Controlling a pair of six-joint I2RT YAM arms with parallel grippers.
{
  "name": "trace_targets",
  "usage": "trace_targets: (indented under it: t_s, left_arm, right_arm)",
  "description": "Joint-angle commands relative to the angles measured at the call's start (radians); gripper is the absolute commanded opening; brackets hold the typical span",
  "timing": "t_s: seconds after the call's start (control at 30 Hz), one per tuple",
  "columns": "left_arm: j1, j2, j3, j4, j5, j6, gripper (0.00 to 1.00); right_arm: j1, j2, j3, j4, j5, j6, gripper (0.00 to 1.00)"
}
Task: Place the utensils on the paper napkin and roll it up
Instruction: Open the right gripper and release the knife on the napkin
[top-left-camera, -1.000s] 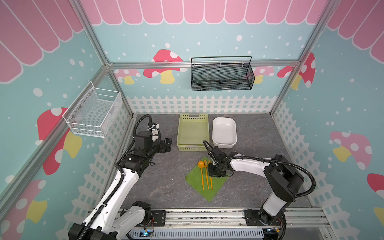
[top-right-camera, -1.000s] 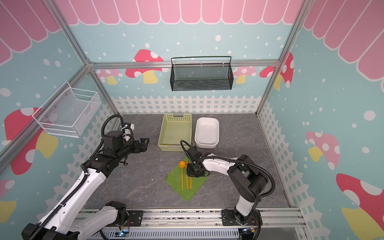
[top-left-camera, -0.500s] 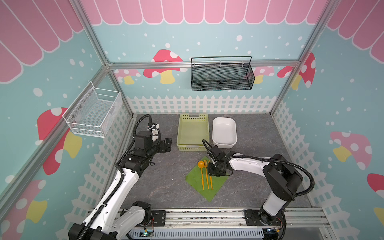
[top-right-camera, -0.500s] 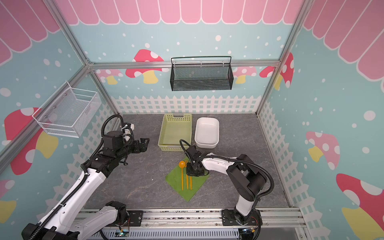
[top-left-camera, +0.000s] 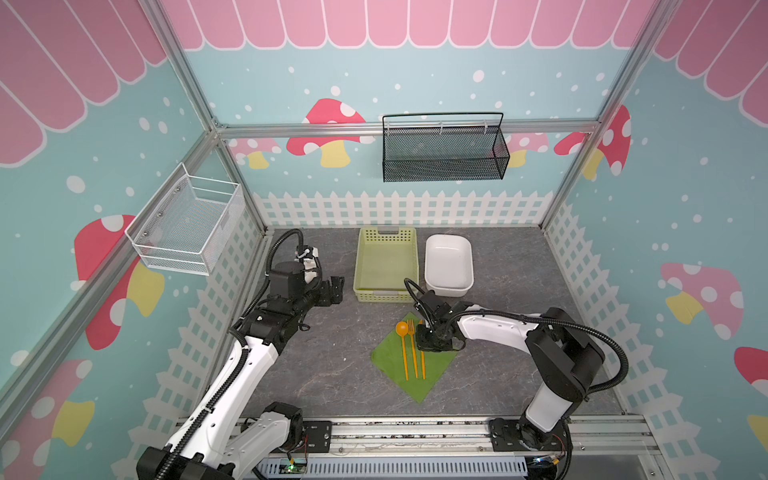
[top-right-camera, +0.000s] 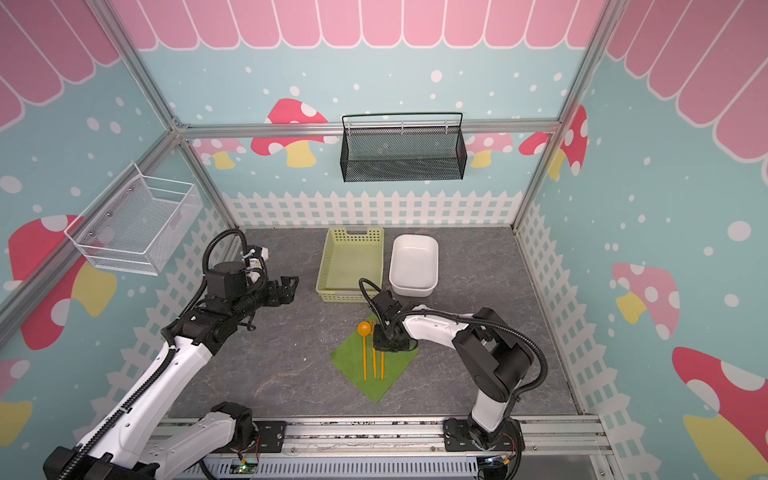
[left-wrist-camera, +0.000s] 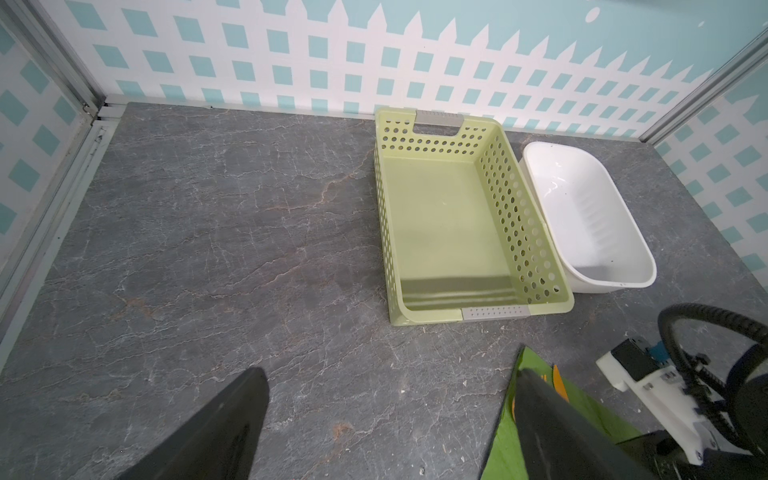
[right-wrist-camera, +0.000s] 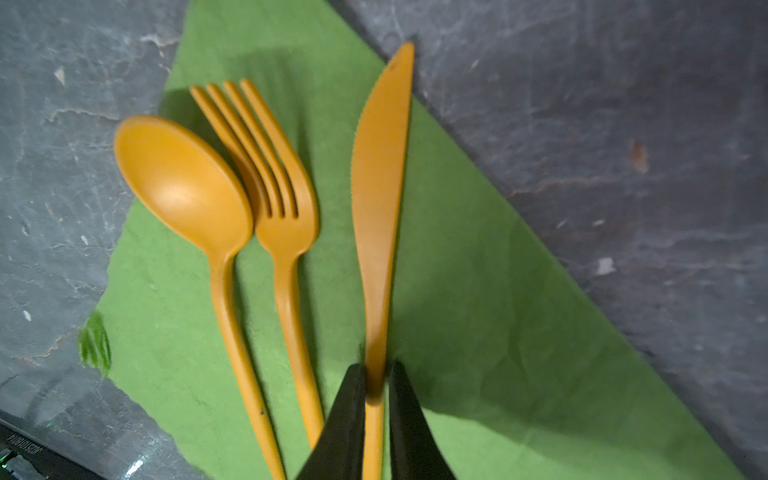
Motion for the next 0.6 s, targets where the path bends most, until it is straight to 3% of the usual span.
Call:
trace_targets:
  t_s: [0.0,0.57]
  left_arm:
    - [0.005,-0.01,-0.005,-0.011,0.0,0.001,0.94]
    - [0.004,-0.013,-0.007,-0.011,-0.003,0.003,0.94]
  right_arm:
    - [0.008,0.017,0.021,-0.026,0.017,0.006,0.15]
    - [0.008,0.016,0.027,-0.033,0.024,-0.002,0.12]
